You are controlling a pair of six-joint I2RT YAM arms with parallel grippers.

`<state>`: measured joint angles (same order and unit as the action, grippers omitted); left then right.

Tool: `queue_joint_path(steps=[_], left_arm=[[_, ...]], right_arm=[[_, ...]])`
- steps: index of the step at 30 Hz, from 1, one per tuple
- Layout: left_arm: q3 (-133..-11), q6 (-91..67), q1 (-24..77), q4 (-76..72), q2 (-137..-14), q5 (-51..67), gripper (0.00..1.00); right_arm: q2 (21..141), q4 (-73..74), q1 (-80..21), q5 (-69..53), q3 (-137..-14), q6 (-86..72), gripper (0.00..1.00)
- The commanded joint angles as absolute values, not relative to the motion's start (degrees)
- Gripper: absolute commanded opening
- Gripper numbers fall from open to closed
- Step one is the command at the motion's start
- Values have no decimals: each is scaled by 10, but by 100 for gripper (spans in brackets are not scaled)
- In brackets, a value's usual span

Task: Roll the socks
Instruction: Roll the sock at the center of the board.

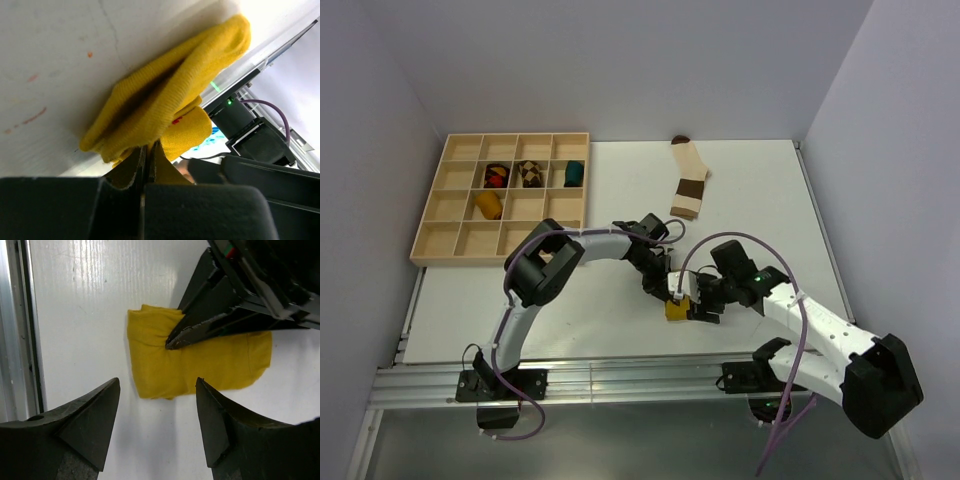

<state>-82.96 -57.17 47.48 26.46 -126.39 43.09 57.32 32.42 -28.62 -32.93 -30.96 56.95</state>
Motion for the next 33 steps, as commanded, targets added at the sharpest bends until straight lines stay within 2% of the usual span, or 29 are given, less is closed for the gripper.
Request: queue_joint_path(steps=[1, 8, 11, 14, 15, 17, 18, 23, 24, 30, 33], left_arm=[[-837, -575, 475, 272, -1288, 407, 0], [-834, -572, 475, 264, -1292, 417, 0], [-828, -576, 475, 252, -1290, 422, 1], [-813, -589, 474, 229, -1282, 424, 11], [-803, -592, 473, 222, -1277, 429, 14], [-790, -603, 470, 200, -1268, 428, 17], [-773, -612, 468, 191, -1256, 421, 22], [-689, -643, 448, 96, -1190, 396, 34], [-681, -643, 446, 90, -1182, 387, 36], [-642, -614, 441, 38, -1147, 335, 38], [-614, -580, 441, 5, -1120, 288, 38]], right_arm=[[594, 277, -308, -294, -298, 579, 69], [652, 247, -337, -251, -294, 583, 67], [666, 236, -339, -255, -294, 576, 63], [678, 228, -341, -262, -294, 558, 47], [682, 221, -341, -262, -293, 550, 35], [693, 219, -340, -261, -292, 547, 32], [693, 228, -339, -271, -295, 543, 29], [742, 324, -302, -322, -367, 578, 28], [761, 381, -280, -343, -385, 606, 28], [939, 598, -208, -426, -526, 712, 28], [995, 641, -195, -434, -576, 713, 29]])
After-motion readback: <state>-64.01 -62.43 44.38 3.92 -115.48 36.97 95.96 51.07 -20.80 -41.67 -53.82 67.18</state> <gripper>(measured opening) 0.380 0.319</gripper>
